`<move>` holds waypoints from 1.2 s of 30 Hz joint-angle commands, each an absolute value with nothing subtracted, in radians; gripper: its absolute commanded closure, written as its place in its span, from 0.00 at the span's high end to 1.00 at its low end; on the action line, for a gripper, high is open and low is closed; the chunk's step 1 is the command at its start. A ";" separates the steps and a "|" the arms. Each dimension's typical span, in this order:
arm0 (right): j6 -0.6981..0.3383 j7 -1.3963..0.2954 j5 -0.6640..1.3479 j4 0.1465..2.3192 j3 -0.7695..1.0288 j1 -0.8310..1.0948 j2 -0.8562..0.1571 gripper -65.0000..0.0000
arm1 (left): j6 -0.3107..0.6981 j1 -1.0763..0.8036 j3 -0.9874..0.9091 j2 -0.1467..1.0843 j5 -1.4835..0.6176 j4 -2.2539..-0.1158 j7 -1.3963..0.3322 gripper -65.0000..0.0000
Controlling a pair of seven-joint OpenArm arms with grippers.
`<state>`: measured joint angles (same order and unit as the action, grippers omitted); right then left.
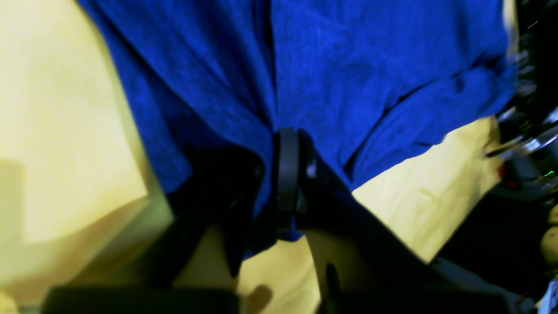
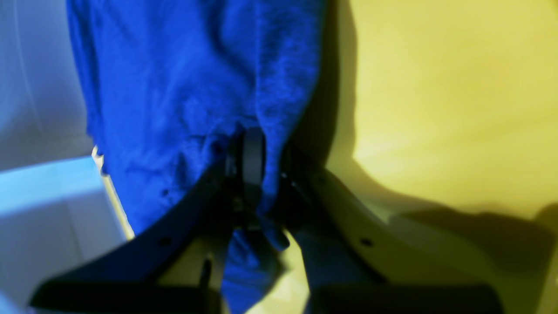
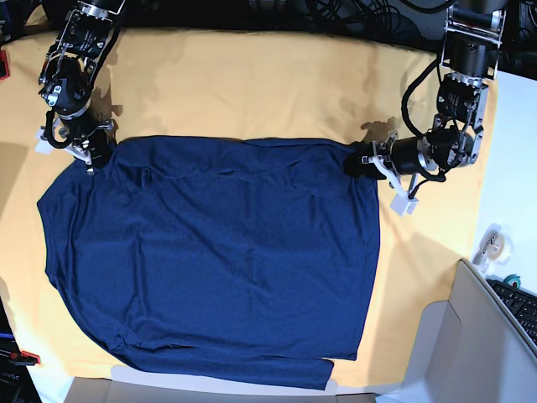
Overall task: Fold the T-shirt properly
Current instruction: 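Lift the collar edge and drag the shirt toward the arms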
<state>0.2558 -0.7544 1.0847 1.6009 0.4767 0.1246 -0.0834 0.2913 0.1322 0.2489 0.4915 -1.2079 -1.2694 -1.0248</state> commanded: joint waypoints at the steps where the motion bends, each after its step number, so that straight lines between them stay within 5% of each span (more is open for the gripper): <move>1: 0.245 -0.750 1.109 1.638 0.478 0.105 -0.099 0.00 | 0.302 0.147 0.222 0.507 -1.225 -1.340 -1.026 0.00; 9: 0.245 -0.750 1.107 1.641 0.478 0.031 -0.125 0.00 | 0.309 0.188 0.096 0.503 -1.225 -1.422 -1.035 0.00; 14: 0.245 -0.750 1.023 1.641 0.476 -0.035 -0.125 0.00 | 0.429 0.243 0.096 0.499 -1.225 -1.366 -1.027 0.00; 36: 0.245 -0.745 0.788 1.428 0.476 -0.254 -0.124 0.00 | 0.435 0.403 0.116 0.498 -1.218 -1.053 -0.877 0.00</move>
<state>0.2573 -0.7654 0.7837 1.4101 0.4732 -0.2321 -0.1101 0.4274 0.3691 0.1123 0.4797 -1.1995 -1.0454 -0.9123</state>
